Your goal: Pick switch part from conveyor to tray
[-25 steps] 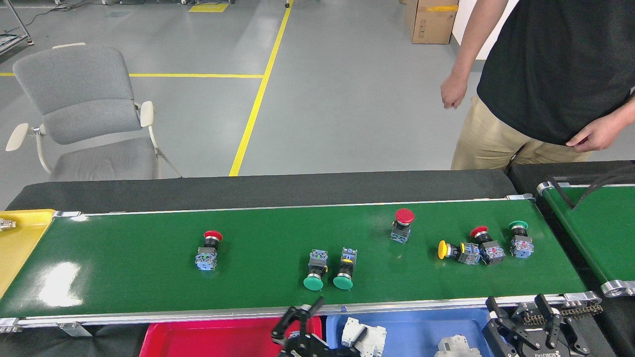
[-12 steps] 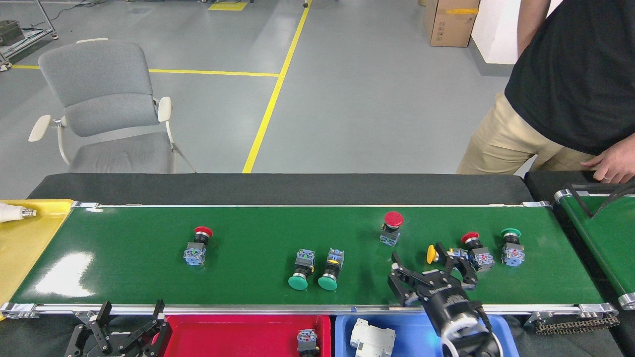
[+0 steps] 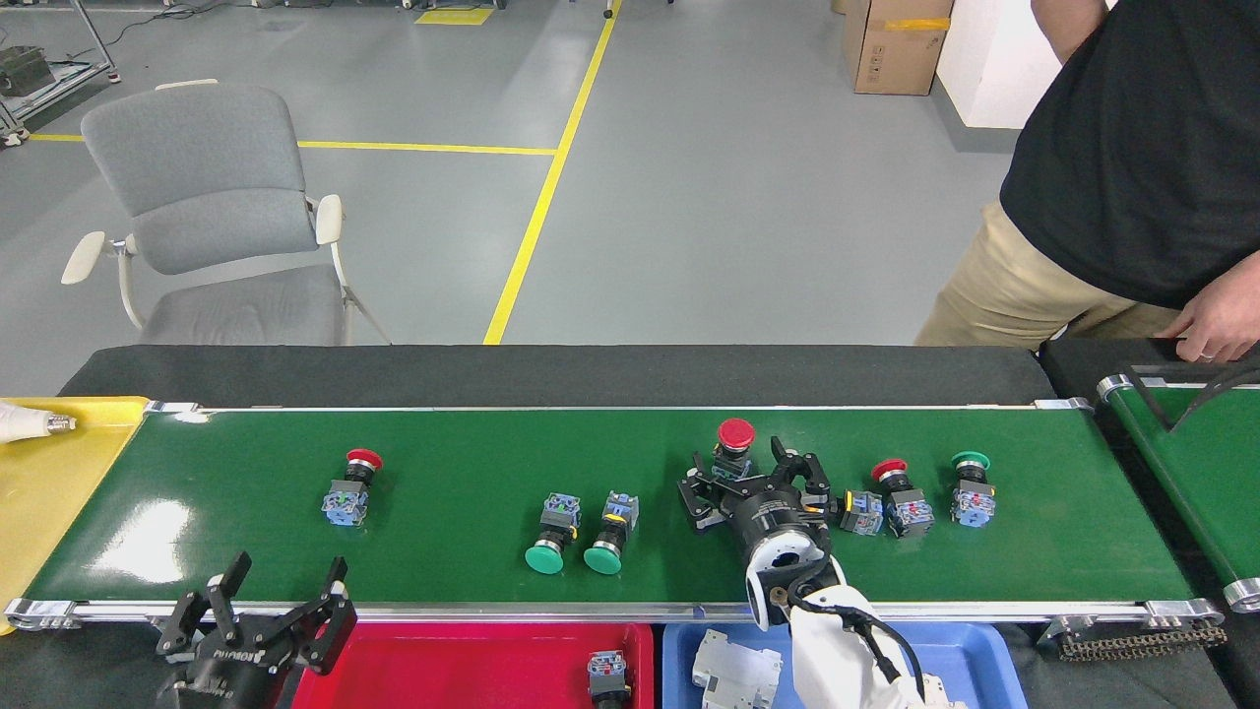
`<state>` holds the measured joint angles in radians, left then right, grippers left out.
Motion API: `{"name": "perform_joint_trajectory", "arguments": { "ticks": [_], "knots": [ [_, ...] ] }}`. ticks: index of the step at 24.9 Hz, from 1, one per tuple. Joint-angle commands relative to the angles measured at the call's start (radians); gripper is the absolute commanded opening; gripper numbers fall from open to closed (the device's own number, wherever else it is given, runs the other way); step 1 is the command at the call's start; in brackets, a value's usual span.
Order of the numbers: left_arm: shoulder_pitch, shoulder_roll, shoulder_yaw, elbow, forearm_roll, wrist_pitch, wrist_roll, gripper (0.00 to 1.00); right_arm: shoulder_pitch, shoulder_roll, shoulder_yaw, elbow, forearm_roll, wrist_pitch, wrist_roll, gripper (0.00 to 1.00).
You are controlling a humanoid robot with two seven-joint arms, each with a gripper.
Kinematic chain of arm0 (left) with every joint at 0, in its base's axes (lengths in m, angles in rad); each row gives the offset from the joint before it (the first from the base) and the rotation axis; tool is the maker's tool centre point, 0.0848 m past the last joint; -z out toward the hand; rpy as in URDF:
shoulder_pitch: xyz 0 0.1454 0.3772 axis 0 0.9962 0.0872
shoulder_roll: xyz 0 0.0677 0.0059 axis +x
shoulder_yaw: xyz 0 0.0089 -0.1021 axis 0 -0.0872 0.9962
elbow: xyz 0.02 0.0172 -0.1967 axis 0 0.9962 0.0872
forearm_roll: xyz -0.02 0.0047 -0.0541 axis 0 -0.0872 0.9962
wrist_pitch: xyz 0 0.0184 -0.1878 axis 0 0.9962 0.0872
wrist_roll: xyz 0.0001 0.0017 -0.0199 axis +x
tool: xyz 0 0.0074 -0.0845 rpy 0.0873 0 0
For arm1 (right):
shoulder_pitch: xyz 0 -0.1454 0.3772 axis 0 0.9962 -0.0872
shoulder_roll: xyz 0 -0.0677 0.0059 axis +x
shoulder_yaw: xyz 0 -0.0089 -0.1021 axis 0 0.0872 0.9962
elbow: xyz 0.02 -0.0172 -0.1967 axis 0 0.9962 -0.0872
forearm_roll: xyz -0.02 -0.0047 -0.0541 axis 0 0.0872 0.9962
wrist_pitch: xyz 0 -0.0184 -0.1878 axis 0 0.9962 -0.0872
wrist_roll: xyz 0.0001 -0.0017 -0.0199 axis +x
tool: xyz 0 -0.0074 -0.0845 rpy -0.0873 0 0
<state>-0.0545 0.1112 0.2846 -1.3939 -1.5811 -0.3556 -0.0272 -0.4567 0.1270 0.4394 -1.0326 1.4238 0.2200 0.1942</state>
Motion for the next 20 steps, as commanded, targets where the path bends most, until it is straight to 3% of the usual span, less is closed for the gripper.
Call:
{"name": "perform_joint_trajectory", "arguments": {
  "ticks": [1, 5, 7, 10, 11, 12, 13, 14, 15, 19, 20],
  "knots": [
    [-0.036, 0.030, -0.001, 0.035, 0.000, 0.003, 0.007, 1.00, -0.020, 0.003, 0.001, -0.009, -0.005, -0.001, -0.002, 0.03],
    [-0.077, 0.044, -0.001, 0.110, 0.000, 0.001, 0.007, 1.00, -0.017, 0.010, 0.010, -0.047, -0.005, -0.007, -0.012, 0.02],
    [-0.093, 0.053, -0.001, 0.145, 0.001, 0.001, 0.007, 1.00, 0.012, 0.005, 0.052, -0.130, -0.005, -0.037, -0.036, 0.02],
    [-0.133, 0.065, 0.002, 0.200, 0.001, 0.004, 0.007, 0.99, 0.135, -0.003, 0.136, -0.307, -0.003, -0.108, -0.039, 0.07],
    [-0.145, 0.073, 0.005, 0.220, 0.001, 0.009, 0.007, 0.97, 0.173, -0.006, 0.173, -0.359, -0.002, -0.130, -0.038, 0.14],
    [-0.163, 0.081, 0.007, 0.245, 0.001, 0.014, 0.009, 0.95, 0.213, -0.015, 0.219, -0.406, -0.002, -0.151, -0.038, 0.39],
    [-0.182, 0.088, 0.008, 0.276, 0.001, 0.024, 0.009, 0.91, 0.242, -0.023, 0.259, -0.435, -0.002, -0.163, -0.039, 0.82],
    [-0.203, 0.094, 0.008, 0.308, 0.001, 0.043, 0.009, 0.86, 0.263, -0.026, 0.298, -0.448, 0.000, -0.171, -0.041, 0.98],
    [-0.220, 0.100, 0.007, 0.332, 0.001, 0.055, 0.009, 0.82, 0.270, -0.026, 0.331, -0.448, 0.001, -0.171, -0.041, 0.98],
    [-0.255, 0.120, 0.001, 0.424, 0.009, 0.058, 0.064, 0.45, 0.270, -0.026, 0.389, -0.445, 0.001, -0.169, -0.042, 0.99],
    [-0.254, 0.122, 0.001, 0.429, 0.012, 0.055, 0.084, 0.32, 0.268, -0.026, 0.387, -0.448, 0.001, -0.169, -0.044, 0.99]
  ]
}}
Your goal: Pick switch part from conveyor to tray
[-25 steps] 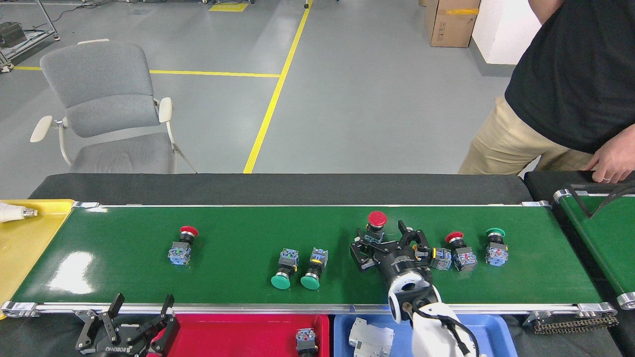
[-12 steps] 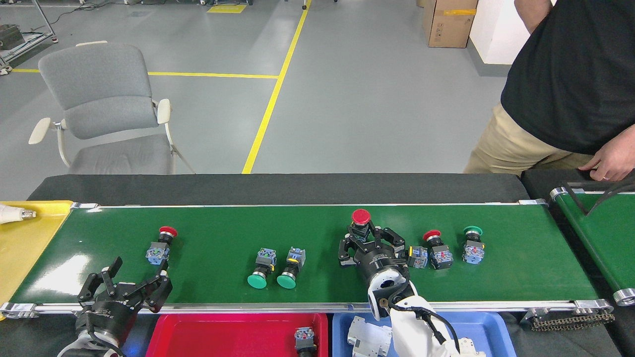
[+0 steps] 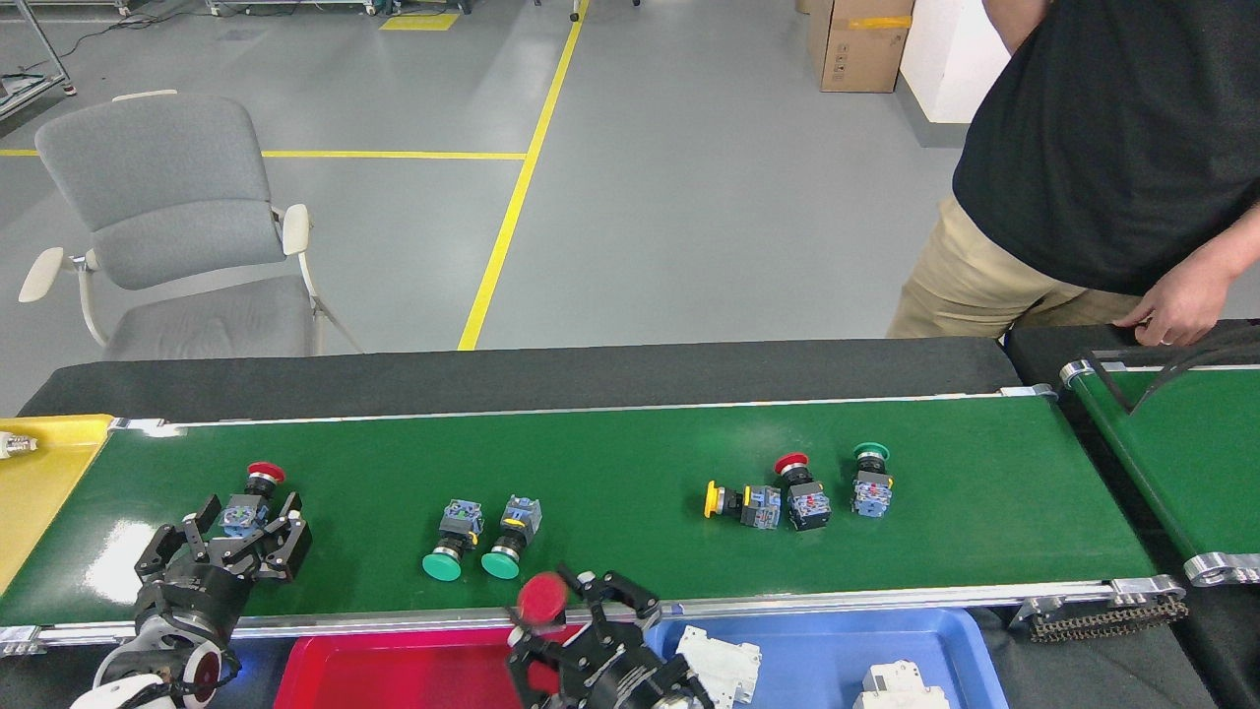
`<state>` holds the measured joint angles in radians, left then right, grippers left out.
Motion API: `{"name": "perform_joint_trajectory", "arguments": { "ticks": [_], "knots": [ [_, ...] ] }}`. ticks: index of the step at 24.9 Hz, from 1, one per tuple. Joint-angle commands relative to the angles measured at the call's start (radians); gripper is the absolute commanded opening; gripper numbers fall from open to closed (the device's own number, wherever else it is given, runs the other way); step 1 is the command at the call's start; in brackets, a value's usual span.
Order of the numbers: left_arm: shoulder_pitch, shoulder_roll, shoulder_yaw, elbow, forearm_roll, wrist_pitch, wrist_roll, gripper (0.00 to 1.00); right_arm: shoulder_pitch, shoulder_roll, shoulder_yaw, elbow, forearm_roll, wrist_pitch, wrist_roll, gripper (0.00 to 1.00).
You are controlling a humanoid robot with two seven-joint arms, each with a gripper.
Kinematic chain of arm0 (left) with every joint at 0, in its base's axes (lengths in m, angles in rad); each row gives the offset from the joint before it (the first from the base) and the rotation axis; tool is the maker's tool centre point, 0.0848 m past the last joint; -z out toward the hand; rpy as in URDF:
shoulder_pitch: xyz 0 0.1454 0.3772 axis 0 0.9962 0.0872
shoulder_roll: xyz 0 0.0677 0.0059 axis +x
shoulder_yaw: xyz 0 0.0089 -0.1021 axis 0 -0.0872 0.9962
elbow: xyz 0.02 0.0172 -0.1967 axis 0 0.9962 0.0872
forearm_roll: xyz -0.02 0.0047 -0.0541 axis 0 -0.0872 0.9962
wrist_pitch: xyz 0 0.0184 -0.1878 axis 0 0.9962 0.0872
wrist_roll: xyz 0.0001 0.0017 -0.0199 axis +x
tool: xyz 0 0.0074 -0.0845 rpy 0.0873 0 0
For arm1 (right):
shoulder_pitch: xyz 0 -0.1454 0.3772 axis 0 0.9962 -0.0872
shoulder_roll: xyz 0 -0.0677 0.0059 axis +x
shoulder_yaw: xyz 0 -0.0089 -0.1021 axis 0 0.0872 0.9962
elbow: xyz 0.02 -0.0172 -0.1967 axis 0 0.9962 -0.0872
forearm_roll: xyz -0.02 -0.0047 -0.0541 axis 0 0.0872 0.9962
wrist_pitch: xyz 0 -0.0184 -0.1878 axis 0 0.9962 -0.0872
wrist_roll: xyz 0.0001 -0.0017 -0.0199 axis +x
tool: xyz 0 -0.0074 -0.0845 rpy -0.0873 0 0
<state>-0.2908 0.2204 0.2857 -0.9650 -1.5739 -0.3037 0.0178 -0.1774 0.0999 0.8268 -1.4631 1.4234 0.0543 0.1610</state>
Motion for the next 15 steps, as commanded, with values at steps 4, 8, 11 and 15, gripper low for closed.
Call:
{"name": "perform_joint_trajectory", "arguments": {
  "ticks": [4, 8, 11, 15],
  "knots": [
    [0.002, 0.008, 0.000, -0.006, 0.011, -0.002, 0.051, 0.14, 0.001, -0.026, -0.052, -0.082, -0.003, 0.012, -0.024, 0.99],
    [0.079, 0.005, 0.000, -0.116, 0.097, -0.097, 0.051, 0.05, 0.216, -0.118, -0.314, -0.226, -0.006, 0.024, -0.199, 0.98],
    [0.206, 0.005, 0.000, -0.323, 0.143, -0.199, 0.041, 0.07, 0.369, -0.123, -0.558, -0.264, -0.009, 0.022, -0.296, 0.98],
    [0.441, -0.013, -0.003, -0.649, 0.173, -0.328, 0.036, 0.15, 0.446, -0.124, -0.738, -0.264, -0.037, 0.016, -0.299, 0.99]
  ]
}}
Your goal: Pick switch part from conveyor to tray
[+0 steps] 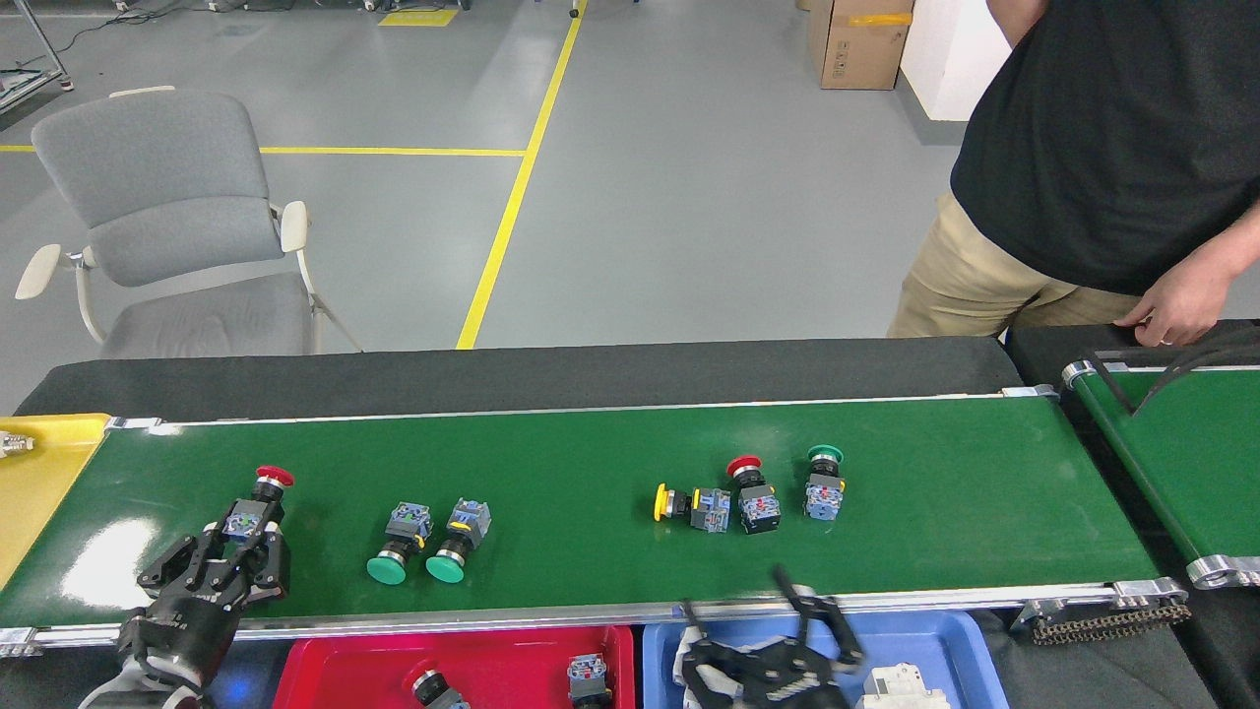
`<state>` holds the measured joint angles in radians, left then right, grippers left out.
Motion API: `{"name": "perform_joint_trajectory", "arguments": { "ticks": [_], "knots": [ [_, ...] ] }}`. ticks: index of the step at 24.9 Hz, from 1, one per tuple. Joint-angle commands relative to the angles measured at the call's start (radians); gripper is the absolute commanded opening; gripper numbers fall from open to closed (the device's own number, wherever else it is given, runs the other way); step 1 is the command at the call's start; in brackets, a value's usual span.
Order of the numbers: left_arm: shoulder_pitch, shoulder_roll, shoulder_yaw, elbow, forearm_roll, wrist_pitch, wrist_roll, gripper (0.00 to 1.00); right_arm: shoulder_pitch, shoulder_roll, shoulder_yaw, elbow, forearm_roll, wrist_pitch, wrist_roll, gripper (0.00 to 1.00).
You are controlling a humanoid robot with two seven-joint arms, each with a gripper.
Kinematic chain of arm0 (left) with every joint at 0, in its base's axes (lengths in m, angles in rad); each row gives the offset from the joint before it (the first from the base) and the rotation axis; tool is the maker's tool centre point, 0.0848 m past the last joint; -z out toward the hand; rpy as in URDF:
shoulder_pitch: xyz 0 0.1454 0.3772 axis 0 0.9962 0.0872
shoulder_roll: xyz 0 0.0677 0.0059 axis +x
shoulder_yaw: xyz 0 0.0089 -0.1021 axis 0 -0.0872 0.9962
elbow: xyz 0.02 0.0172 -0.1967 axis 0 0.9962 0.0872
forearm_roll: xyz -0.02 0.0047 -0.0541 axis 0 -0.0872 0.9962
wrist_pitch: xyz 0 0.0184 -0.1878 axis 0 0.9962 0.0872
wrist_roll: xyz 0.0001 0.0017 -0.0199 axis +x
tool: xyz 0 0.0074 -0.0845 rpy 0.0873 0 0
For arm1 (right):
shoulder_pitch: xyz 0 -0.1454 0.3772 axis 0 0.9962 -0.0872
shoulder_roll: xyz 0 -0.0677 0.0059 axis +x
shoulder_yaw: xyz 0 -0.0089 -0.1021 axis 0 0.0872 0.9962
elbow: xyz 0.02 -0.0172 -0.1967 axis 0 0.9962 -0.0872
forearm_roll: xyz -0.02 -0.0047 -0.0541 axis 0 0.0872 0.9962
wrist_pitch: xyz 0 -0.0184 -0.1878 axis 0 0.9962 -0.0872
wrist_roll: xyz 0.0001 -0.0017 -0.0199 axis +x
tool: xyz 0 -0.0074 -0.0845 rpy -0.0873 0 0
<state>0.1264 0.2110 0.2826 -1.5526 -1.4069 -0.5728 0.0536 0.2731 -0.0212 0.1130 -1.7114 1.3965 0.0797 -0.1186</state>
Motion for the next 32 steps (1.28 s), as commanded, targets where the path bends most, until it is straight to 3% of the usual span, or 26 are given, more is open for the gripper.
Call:
{"name": "perform_joint_trajectory", "arguments": {
  "ticks": [1, 2, 3, 4, 6, 7, 10, 13, 19, 21, 26, 27, 28, 30, 32],
  "knots": [
    [0.077, -0.018, -0.005, -0.116, 0.005, -0.093, 0.000, 0.19, -0.008, -0.005, -0.035, -0.010, -0.034, -0.009, -0.018, 0.99],
    [0.110, -0.028, -0.017, -0.149, 0.005, -0.122, 0.000, 0.22, -0.009, -0.006, -0.036, -0.010, -0.045, -0.009, -0.018, 0.99],
    [0.154, -0.051, -0.048, -0.190, 0.005, -0.171, 0.000, 0.36, -0.012, -0.006, -0.036, -0.010, -0.050, -0.009, -0.015, 0.99],
    [0.182, -0.067, -0.071, -0.213, 0.003, -0.194, 0.000, 0.51, -0.014, -0.006, -0.036, -0.010, -0.050, -0.009, -0.015, 0.99],
    [0.225, -0.107, -0.109, -0.222, 0.002, -0.185, 0.000, 0.93, -0.014, -0.008, -0.036, -0.010, -0.050, -0.011, -0.012, 0.99],
    [0.236, -0.116, -0.126, -0.222, 0.002, -0.168, 0.000, 0.98, -0.015, -0.009, -0.035, -0.010, -0.048, -0.012, -0.010, 0.99],
    [0.237, -0.124, -0.146, -0.222, 0.000, -0.142, 0.000, 0.99, -0.042, -0.011, -0.029, -0.007, -0.048, -0.014, 0.010, 0.99],
    [0.228, -0.125, -0.137, -0.222, -0.001, -0.055, 0.000, 0.99, -0.140, -0.032, 0.014, 0.041, -0.047, -0.040, 0.068, 0.99],
    [0.219, -0.113, -0.040, -0.210, -0.017, 0.294, 0.002, 0.99, -0.390, -0.031, 0.160, 0.260, -0.047, -0.103, 0.186, 0.99],
    [0.217, -0.111, -0.002, -0.192, -0.018, 0.307, 0.002, 0.99, -0.439, -0.011, 0.209, 0.317, -0.048, -0.098, 0.206, 0.99],
    [0.185, -0.085, 0.000, -0.159, -0.018, 0.288, 0.002, 0.99, -0.555, 0.101, 0.229, 0.480, -0.036, -0.087, 0.211, 0.97],
    [0.170, -0.074, -0.002, -0.147, -0.018, 0.269, 0.002, 0.99, -0.583, 0.119, 0.235, 0.518, -0.034, -0.078, 0.209, 0.89],
    [0.154, -0.070, -0.002, -0.133, -0.018, 0.254, 0.002, 0.99, -0.603, 0.122, 0.244, 0.538, -0.034, -0.075, 0.209, 0.75],
    [0.093, -0.061, -0.006, -0.073, -0.020, 0.241, 0.002, 0.99, -0.629, 0.116, 0.274, 0.553, -0.034, -0.074, 0.211, 0.37],
    [0.032, -0.042, -0.005, 0.002, -0.024, 0.232, 0.002, 0.99, -0.632, 0.107, 0.290, 0.553, -0.036, -0.074, 0.220, 0.20]
  ]
}}
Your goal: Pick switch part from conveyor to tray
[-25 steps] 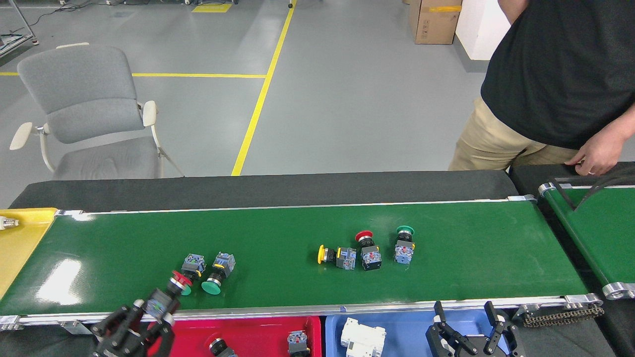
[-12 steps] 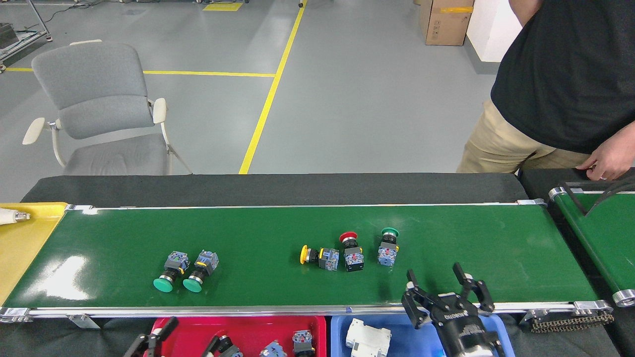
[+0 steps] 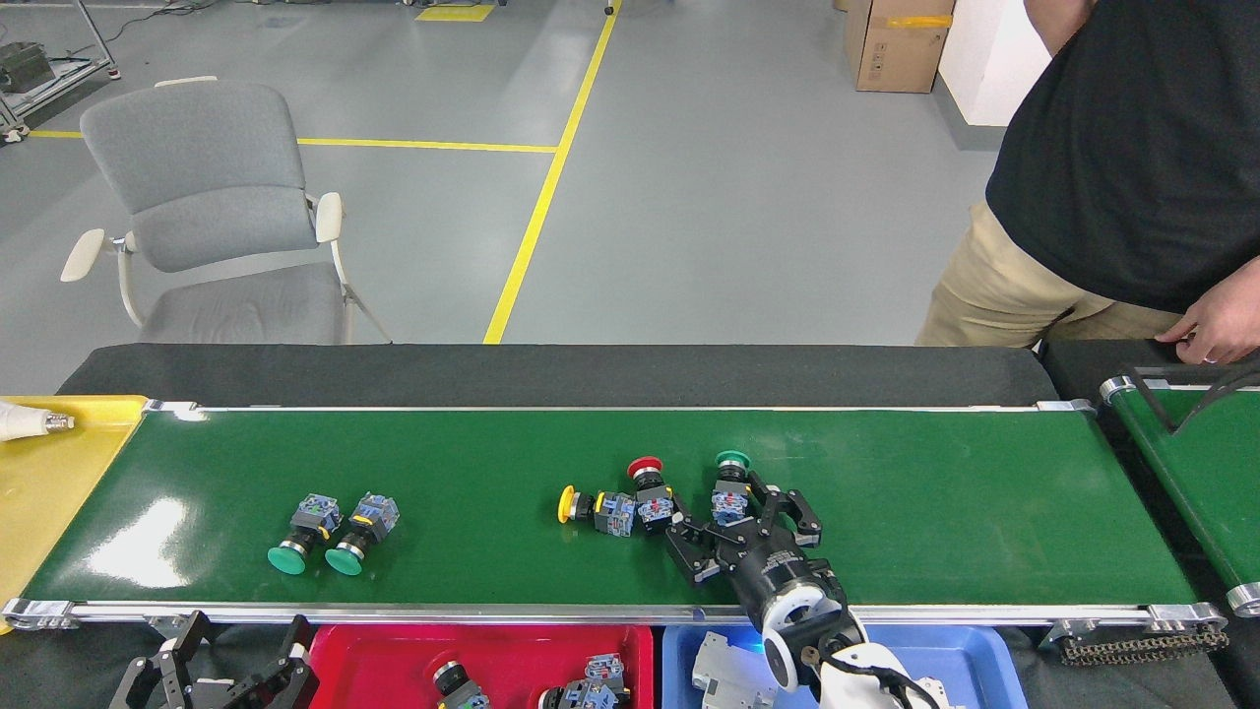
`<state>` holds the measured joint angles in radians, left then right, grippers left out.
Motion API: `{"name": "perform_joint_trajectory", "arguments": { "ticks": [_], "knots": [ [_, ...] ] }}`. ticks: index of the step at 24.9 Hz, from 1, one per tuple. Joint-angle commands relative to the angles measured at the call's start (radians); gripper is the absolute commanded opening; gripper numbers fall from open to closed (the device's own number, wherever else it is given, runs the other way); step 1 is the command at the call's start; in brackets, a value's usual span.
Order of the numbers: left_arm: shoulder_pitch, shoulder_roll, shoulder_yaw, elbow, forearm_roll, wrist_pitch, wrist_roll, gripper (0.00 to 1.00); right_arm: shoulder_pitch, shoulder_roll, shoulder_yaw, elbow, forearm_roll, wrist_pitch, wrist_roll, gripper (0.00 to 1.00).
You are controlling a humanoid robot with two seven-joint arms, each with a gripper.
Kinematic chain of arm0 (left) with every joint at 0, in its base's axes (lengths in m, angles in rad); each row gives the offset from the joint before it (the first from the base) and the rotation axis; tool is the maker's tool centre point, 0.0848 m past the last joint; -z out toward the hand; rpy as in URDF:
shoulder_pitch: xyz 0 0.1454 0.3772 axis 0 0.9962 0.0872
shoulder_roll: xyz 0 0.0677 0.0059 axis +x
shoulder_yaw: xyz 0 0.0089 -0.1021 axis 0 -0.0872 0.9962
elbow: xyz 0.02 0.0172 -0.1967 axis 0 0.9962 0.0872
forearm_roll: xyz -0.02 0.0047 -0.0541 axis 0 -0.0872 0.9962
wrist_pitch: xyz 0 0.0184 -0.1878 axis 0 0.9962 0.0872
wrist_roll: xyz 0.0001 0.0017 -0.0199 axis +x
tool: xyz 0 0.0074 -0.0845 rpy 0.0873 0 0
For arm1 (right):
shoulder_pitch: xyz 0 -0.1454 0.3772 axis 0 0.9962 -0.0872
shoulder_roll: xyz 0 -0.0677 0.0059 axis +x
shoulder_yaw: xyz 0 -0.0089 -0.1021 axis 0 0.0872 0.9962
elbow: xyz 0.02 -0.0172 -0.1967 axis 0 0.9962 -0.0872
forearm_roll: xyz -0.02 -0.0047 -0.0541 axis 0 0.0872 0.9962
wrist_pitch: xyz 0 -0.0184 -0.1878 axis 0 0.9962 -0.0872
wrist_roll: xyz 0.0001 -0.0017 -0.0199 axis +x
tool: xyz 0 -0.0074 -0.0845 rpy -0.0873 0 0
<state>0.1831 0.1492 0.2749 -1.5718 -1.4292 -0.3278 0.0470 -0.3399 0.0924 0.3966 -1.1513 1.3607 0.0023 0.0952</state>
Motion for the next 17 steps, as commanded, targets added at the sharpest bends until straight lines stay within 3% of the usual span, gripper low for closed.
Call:
{"name": "perform_joint_trajectory", "arguments": {
  "ticks": [1, 4, 9, 12, 15, 16, 17],
  "knots": [
    [-0.042, 0.033, 0.003, 0.044, -0.002, -0.016, 0.008, 0.99, -0.021, -0.008, 0.007, -0.007, 0.000, 0.004, 0.012, 0.15],
    [-0.099, 0.090, 0.006, 0.136, 0.004, -0.037, 0.008, 0.99, -0.021, -0.010, 0.007, -0.011, -0.005, -0.007, 0.018, 0.07],
    [-0.162, 0.121, 0.004, 0.246, 0.010, -0.051, 0.011, 0.99, -0.016, -0.011, 0.010, -0.025, -0.008, -0.025, 0.018, 0.05],
    [-0.189, 0.124, 0.007, 0.294, 0.010, -0.056, 0.014, 0.99, 0.021, -0.011, 0.056, -0.134, -0.006, -0.062, 0.018, 0.05],
    [-0.241, 0.125, 0.006, 0.354, 0.009, -0.057, 0.016, 0.99, 0.117, -0.022, 0.165, -0.295, -0.003, -0.147, 0.018, 0.05],
    [-0.261, 0.127, 0.006, 0.375, 0.009, -0.057, 0.016, 0.99, 0.147, -0.037, 0.194, -0.331, -0.003, -0.179, 0.017, 0.11],
    [-0.278, 0.127, 0.006, 0.397, 0.007, -0.056, 0.017, 0.98, 0.168, -0.049, 0.228, -0.355, -0.002, -0.216, 0.014, 0.30]
  ]
}}
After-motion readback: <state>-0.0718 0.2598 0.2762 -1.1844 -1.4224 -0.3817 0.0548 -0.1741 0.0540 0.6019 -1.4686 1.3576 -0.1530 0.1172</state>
